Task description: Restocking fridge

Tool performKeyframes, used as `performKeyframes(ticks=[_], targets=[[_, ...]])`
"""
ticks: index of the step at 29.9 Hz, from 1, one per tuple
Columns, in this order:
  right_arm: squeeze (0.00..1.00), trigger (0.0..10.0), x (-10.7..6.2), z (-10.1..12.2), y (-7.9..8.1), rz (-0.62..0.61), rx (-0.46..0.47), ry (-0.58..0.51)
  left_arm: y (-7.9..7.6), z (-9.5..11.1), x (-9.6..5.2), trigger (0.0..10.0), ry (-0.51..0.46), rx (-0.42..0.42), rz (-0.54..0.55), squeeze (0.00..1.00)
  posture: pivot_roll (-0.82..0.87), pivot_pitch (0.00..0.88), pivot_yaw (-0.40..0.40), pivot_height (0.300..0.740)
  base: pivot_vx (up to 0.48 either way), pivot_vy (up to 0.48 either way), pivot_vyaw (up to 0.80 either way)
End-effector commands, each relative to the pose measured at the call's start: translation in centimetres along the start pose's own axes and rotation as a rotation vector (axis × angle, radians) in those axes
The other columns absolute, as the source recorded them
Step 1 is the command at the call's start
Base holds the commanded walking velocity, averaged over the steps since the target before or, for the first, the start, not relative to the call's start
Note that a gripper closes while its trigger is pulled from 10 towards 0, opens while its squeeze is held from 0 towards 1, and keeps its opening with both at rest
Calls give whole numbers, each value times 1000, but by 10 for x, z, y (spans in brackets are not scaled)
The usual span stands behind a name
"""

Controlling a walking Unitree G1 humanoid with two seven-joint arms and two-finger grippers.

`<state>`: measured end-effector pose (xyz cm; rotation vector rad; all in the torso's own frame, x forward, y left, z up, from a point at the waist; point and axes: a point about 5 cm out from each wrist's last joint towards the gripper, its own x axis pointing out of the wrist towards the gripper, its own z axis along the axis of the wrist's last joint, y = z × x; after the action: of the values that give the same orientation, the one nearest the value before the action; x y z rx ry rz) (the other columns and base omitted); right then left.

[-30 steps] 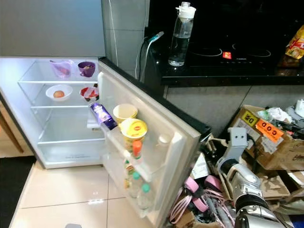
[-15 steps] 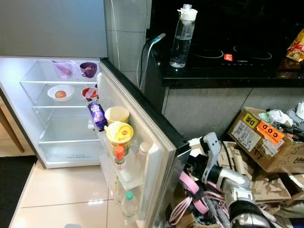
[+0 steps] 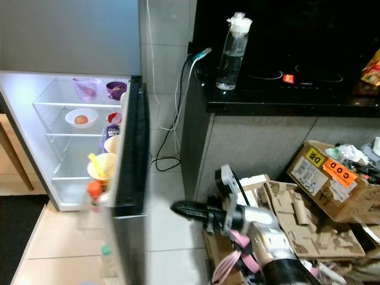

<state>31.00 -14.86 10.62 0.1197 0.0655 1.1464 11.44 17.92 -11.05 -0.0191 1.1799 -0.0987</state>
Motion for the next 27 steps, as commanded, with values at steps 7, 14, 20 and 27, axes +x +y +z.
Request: performKeyframes(ticks=[7,14,20,27], targets=[[0,10000,-21,-21,-14,-236,-7,109,-13,-35,-3,10000,132,-21,-36,0,-57,0,-89,740,0,0,71],[0,10000,-28,-49,-1,-217,-7,292,-18,-29,-1,10000,125,-22,-42,0,-58,0,-94,740,0,0,737],[0,10000,-33,-61,-5,-268,-39,360,-18,-27,-1,10000,124,-19,-43,0,-61,0,-90,740,0,0,775],[0,10000,-42,-74,-8,-340,-110,494,-18,-28,-1,10000,124,-19,-43,0,-61,0,-88,740,0,0,775]])
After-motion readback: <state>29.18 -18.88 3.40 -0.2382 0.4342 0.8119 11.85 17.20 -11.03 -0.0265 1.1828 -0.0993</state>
